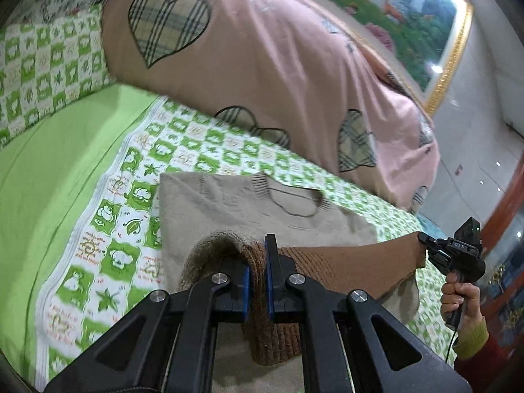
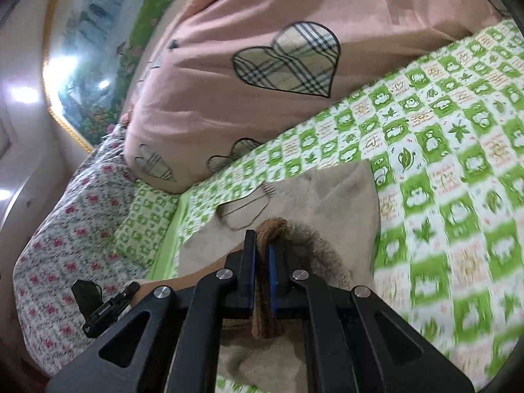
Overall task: Fold small clothes
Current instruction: 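Lift the hem with both tools and fold it toward the collar, then lay the hem down and open both tools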
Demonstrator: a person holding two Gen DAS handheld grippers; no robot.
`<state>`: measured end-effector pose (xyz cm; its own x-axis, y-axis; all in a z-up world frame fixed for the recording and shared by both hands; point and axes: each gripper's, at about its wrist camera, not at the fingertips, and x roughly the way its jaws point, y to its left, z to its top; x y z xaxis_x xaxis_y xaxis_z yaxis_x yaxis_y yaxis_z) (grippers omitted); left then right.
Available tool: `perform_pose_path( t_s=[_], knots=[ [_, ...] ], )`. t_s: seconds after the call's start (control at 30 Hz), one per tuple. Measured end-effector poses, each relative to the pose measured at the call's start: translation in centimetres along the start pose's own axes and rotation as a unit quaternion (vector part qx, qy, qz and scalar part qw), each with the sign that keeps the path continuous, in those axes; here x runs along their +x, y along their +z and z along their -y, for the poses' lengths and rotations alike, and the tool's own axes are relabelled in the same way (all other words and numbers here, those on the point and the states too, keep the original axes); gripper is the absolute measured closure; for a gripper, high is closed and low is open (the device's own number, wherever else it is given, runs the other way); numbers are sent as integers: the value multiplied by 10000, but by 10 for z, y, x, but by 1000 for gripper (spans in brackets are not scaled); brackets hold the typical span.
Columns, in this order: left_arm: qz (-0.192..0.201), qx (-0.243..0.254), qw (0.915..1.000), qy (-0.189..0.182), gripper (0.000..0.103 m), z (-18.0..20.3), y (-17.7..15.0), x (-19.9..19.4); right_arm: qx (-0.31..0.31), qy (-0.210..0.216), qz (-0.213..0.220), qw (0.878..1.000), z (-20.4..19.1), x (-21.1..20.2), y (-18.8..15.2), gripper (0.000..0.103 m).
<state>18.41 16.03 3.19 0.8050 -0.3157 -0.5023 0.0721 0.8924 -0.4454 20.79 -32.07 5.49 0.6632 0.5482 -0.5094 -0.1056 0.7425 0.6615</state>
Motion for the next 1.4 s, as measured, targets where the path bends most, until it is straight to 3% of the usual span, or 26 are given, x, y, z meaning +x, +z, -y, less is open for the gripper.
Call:
perform_pose_path(
  t_s=[0.27, 0.4, 0.47, 0.5, 0.57, 0.7, 0.8, 0.97, 1.03, 1.1, 1.17, 1.23, 1.27, 1.33, 1.4],
  knots=[
    [-356, -127, 9983, 450, 97, -25, 11, 66, -183, -708, -285, 9969, 20, 60, 15, 95],
    [-639, -234, 9961, 569, 91, -36, 5, 87, -150, -994, -410, 9941, 30, 75, 13, 93],
    [-647, -267, 9961, 537, 89, -36, 1, 82, -68, -1137, -484, 9923, 34, 74, 11, 85],
    [-643, -249, 9962, 537, 81, -34, -4, 75, -50, -1158, -462, 9922, 34, 69, 10, 81],
    [-669, -142, 9964, 510, 76, -26, -13, 62, -92, -1237, -221, 9920, 31, 49, 8, 66],
    [-836, 114, 9964, 85, 66, 4, -43, 40, -590, -1094, -23, 9922, 4, 17, -8, 66],
    [-1326, 482, 9894, -329, 65, 40, -67, 54, -1460, -511, -749, 9851, -32, 31, -37, 66],
    [-1789, 1053, 9773, -425, 65, 75, -73, 96, -2681, -48, -2527, 9296, -73, 102, -83, 66],
    [-1802, 1091, 9769, -355, 66, 70, -58, 109, -2843, -314, -2726, 9186, -69, 132, -78, 66],
    [-1662, 1122, 9796, -133, 66, 58, -39, 118, -2625, -288, -2853, 9213, -56, 151, -61, 69],
    [-1541, 998, 9824, 342, 69, 35, -18, 127, -2348, -560, -2620, 9344, -35, 166, -32, 71],
    [-1385, 555, 9870, 604, 71, 1, 3, 134, -2077, -1154, -2190, 9463, -15, 172, -4, 72],
    [-1332, 320, 9891, 541, 76, -13, 11, 135, -1766, -1399, -1911, 9554, -1, 172, 13, 75],
    [-1119, -107, 9921, 550, 76, -37, 23, 132, -1150, -1332, -1431, 9739, 20, 165, 34, 76],
    [-895, -386, 9931, 644, 76, -52, 31, 124, -630, -1392, -910, 9841, 33, 151, 47, 76]
  ],
)
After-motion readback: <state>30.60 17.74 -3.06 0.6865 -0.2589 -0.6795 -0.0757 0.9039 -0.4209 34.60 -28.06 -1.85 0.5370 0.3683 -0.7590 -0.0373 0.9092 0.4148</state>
